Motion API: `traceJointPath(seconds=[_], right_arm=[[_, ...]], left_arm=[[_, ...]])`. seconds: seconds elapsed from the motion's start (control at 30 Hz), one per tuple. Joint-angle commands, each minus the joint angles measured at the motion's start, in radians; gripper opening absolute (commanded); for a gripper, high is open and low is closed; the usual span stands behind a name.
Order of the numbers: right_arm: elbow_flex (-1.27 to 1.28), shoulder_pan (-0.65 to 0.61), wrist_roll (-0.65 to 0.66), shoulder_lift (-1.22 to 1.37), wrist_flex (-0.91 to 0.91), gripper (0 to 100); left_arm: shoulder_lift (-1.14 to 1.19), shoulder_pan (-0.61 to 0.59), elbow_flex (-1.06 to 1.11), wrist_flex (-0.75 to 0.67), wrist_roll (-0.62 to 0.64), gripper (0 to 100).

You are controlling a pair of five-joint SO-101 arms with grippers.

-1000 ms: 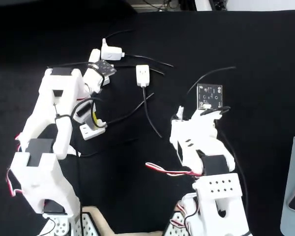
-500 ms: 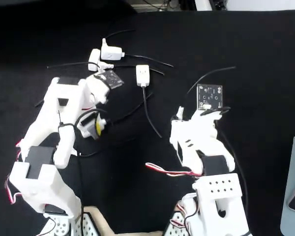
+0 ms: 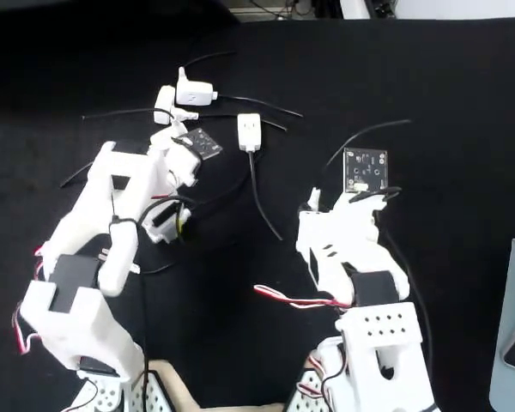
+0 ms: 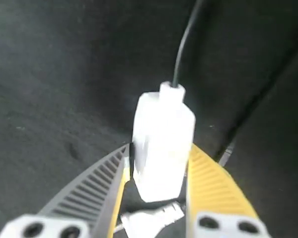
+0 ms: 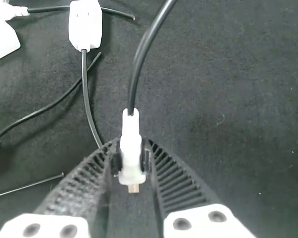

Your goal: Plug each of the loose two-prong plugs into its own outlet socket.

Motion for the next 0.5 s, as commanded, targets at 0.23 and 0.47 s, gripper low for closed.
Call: traceJointPath(seconds=[0.23,0.47], right_arm=[[-0.01,0.006,-0.006,-0.015,-0.021,1.1],[-0.01,-0.011,-0.006,-0.018,-0.018,1.1]], left_arm=[[-0.307,-0.007,0.016,0.06,0.095,29],[-0.302,-0.081,0.073,-0.017,0.095,29]])
